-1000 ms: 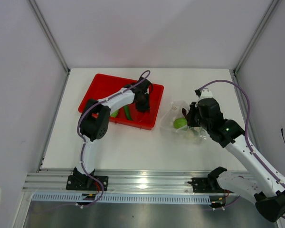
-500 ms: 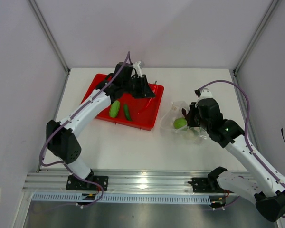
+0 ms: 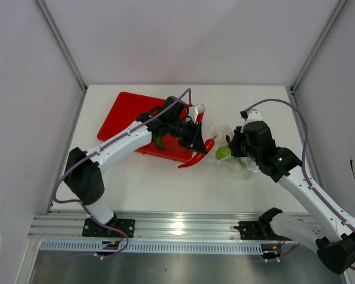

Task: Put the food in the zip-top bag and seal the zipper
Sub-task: Place the fake vegetable in the zipper food storage bag.

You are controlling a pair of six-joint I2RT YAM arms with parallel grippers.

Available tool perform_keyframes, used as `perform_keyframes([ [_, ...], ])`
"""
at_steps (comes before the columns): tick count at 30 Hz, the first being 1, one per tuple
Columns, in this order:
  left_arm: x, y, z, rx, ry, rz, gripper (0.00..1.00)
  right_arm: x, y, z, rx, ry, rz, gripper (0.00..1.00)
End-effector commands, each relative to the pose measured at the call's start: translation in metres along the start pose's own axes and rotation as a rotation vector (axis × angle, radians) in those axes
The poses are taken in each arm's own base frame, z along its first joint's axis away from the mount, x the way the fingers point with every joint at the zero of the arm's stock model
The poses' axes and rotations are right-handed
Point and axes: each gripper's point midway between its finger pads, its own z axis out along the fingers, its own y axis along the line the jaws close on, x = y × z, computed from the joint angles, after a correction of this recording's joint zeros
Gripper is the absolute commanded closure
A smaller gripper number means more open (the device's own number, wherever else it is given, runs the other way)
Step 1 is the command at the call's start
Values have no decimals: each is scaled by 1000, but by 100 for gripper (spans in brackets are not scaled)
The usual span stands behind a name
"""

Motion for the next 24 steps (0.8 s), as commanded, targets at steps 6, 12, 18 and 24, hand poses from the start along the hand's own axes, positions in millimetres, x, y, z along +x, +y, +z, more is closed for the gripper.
perform_keyframes([
  [6, 21, -40, 17, 191, 135, -22, 98, -4, 11, 1, -72, -44, -31, 100],
  [12, 14, -40, 37, 238, 187, -127, 98, 5, 21, -3, -131, -41, -74, 100],
  [18, -16, -40, 60, 294, 101, -277, 98, 13, 31, -8, -183, -32, -103, 100],
  [24, -49, -44, 72, 416, 1, -434, 99, 22, 33, -14, -189, -12, -123, 100],
])
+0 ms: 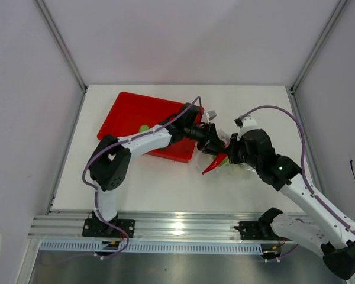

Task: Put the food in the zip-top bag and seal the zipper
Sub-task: Place the fake vegetable in the zipper food storage bag.

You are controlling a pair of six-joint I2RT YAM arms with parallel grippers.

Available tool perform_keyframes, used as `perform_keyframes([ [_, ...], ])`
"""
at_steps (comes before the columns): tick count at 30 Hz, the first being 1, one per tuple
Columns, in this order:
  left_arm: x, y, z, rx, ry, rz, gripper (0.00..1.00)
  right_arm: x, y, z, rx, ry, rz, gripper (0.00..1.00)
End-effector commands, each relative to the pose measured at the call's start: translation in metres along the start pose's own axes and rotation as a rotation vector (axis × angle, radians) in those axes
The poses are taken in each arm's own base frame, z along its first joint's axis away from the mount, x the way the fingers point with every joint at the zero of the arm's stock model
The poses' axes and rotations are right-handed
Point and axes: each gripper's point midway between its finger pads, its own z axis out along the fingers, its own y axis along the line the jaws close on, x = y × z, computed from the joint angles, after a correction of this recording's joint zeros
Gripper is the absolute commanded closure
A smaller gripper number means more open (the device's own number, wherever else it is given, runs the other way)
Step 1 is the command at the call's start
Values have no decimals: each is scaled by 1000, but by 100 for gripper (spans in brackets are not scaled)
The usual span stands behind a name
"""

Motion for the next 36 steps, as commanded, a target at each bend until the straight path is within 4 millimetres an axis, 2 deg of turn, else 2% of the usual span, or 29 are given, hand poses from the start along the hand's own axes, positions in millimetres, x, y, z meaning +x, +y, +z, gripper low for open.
perform_keyframes([
  [1, -34, -33, 4, 166, -93, -56, 99, 2, 17, -7, -80, -2, -19, 100],
  [4, -47, -32, 6, 162, -136, -93, 99, 6, 18, -10, -91, 2, -24, 100],
  [12, -65, -28, 1, 176, -221, -179, 99, 19, 24, -12, -133, 31, -50, 100],
  [16, -74, -21, -2, 134, -298, -200, 99, 17, 27, -11, -142, 26, -53, 100],
  [19, -74, -22, 1, 113, -331, -192, 94, 12, 30, -10, -140, 13, -42, 100],
  [21, -71, -23, 6, 112, -327, -188, 85, 8, 30, -7, -132, 7, -33, 100],
  [23, -67, -26, 11, 123, -316, -174, 67, 1, 33, -7, -134, -6, -19, 100],
  [24, -67, -27, 12, 128, -314, -164, 52, -1, 34, -5, -130, -5, -16, 100],
  [26, -63, -27, 13, 126, -305, -148, 43, -7, 36, -6, -135, -18, -13, 100],
  [29, -58, -29, 9, 131, -296, -125, 37, -13, 35, -9, -127, -34, -10, 100],
  [30, -54, -29, 8, 125, -286, -114, 8, -13, 33, -10, -118, -38, -12, 100],
  [31, -53, -30, 7, 123, -279, -100, 1, -14, 32, -11, -113, -38, -12, 100],
  [36, -43, -21, 1, 75, -283, -69, 0, -15, 26, -12, -83, -45, 3, 100],
])
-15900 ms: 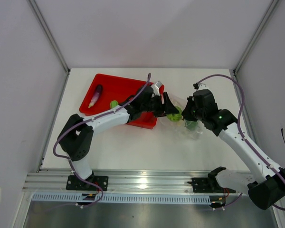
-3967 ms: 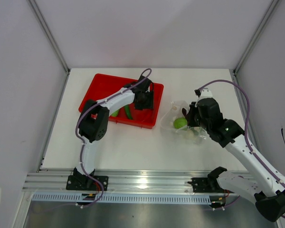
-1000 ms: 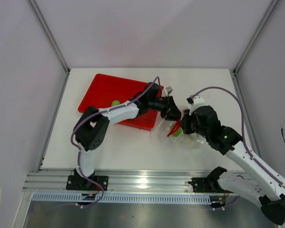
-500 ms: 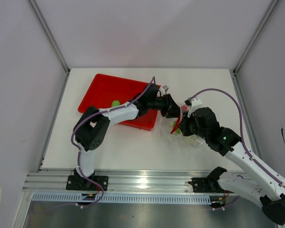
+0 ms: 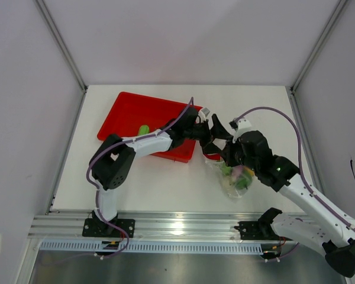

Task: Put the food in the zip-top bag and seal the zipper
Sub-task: Place the fake vegetable in the zipper food storage bag.

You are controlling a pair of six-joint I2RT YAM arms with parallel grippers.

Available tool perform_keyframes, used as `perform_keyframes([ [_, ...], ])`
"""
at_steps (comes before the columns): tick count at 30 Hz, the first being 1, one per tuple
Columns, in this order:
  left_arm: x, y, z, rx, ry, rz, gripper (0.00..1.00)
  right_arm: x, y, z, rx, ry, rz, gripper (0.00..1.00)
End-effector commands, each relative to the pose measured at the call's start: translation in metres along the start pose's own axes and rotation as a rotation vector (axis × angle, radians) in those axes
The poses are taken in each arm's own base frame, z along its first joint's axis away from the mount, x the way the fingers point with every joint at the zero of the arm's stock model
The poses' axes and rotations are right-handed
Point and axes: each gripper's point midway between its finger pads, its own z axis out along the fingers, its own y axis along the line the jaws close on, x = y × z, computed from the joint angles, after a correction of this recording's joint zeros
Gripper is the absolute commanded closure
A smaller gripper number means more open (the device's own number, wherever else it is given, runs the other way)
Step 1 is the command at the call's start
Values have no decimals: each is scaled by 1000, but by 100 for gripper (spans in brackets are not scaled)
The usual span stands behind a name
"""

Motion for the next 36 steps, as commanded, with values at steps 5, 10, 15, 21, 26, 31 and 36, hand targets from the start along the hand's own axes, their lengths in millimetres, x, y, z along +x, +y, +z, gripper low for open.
perform_keyframes([
  [5, 8, -28, -35, 16, -64, 178, 1, -25, -3, -12, 40, -78, 37, 100],
  [10, 12, -66, -63, 65, -114, 450, 0, -24, -20, -19, 133, -66, 39, 100],
  [15, -5, -92, -114, -50, -337, 661, 1, -21, -26, -24, 155, -82, 71, 100],
  [21, -49, -68, -180, -286, -666, 786, 1, -20, -22, -25, 134, -91, 114, 100],
  [26, -108, 2, -220, -546, -638, 475, 1, -24, -21, -24, 130, -94, 106, 100],
  [31, -143, 71, -242, -863, -608, 293, 0, -27, -21, -18, 132, -93, 96, 100],
  [36, -157, 118, -236, -1041, -559, 176, 0, -20, -24, -14, 148, -70, 89, 100],
])
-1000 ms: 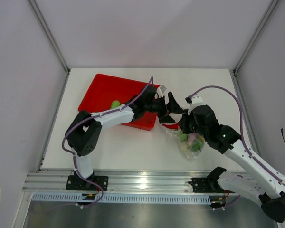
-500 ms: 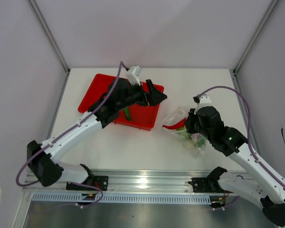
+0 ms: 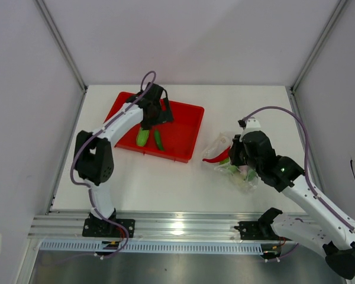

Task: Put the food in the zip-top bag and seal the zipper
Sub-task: Place the fake vegetable in the zipper food storage bag, then pick up the fake vegetable from the bin.

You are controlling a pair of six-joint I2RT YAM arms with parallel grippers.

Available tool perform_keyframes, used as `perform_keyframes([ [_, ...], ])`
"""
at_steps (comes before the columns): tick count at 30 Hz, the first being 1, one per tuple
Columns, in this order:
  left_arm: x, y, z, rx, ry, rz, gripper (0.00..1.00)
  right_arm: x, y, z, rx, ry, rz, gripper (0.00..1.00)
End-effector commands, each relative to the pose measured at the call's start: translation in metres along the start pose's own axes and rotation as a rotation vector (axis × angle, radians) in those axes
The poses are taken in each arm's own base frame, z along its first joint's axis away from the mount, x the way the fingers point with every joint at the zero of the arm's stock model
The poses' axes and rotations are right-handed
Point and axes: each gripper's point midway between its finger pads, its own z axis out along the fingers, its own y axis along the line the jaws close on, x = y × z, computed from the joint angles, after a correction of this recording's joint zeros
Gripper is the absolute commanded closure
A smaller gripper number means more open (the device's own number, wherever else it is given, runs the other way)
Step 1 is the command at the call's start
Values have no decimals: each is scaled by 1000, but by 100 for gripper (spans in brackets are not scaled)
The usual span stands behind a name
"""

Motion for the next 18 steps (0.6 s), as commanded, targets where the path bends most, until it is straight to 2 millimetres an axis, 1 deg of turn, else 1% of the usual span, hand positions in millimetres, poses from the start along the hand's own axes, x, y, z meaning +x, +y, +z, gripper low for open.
perform_keyframes([
  [1, 5, 17, -3, -125, 47, 2, 1, -18, 2, -1, -4, -56, 4, 100],
  [5, 14, 29, 15, -167, 81, -25, 0, -19, -1, -4, 6, -66, -2, 100],
  [6, 14, 35, 22, -185, 87, -38, 1, -19, -2, -4, 9, -71, -1, 100],
  [9, 23, 50, 33, -258, 126, -84, 0, -19, -2, -5, 3, -81, -3, 100],
  [10, 20, 50, 34, -261, 124, -91, 1, -19, -2, -6, 3, -83, -4, 100],
  [12, 21, 50, 38, -271, 132, -103, 1, -18, -2, -5, 4, -80, -7, 100],
  [14, 24, 47, 44, -267, 151, -118, 1, -17, -2, -4, 3, -75, -10, 100],
  [16, 28, 49, 51, -274, 173, -130, 1, -17, -1, -2, -2, -71, -10, 100],
  [18, 29, 45, 56, -263, 187, -149, 0, -18, 0, -2, -6, -76, -6, 100],
])
